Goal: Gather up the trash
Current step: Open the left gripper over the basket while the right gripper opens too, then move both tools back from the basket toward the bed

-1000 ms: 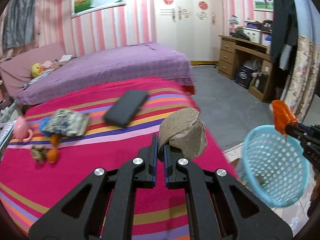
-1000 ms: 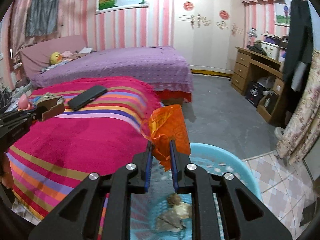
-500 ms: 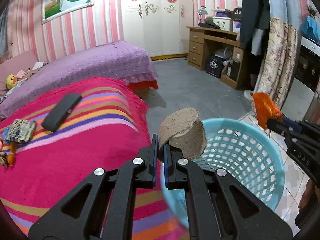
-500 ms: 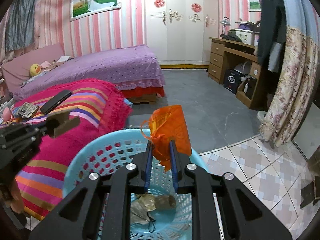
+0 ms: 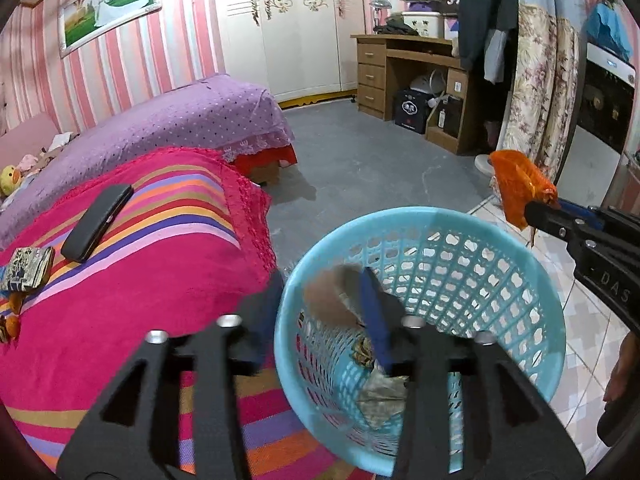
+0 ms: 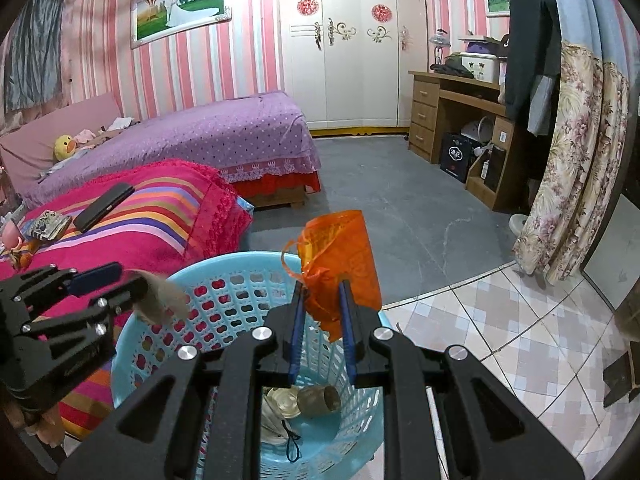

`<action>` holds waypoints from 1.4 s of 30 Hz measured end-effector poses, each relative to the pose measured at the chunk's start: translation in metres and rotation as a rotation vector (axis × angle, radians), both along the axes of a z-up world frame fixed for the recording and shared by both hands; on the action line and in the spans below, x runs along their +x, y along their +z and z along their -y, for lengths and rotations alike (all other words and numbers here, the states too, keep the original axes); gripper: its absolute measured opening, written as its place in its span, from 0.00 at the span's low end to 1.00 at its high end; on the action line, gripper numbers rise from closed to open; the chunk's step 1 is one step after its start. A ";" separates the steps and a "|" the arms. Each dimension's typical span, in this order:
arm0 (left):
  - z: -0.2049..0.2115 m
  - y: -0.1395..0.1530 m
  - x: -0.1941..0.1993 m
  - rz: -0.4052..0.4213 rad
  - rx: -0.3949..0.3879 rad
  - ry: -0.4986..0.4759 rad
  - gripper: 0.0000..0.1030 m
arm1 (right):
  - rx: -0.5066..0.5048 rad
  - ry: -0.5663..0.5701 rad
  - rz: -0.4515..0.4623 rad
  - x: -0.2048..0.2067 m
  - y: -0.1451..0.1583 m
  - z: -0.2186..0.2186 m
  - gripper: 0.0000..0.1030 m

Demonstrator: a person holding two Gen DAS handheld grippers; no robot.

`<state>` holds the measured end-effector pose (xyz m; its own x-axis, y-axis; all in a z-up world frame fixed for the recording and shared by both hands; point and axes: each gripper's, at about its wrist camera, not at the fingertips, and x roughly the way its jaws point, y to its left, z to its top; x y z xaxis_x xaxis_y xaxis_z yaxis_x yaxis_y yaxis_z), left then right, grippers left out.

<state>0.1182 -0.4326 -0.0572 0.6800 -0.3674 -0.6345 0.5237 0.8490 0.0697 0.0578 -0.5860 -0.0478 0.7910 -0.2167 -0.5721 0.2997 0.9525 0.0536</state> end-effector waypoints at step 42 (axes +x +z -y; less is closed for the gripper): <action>-0.202 0.069 0.005 0.199 -0.021 0.294 0.95 | -0.020 0.084 0.135 0.018 0.042 -0.094 0.94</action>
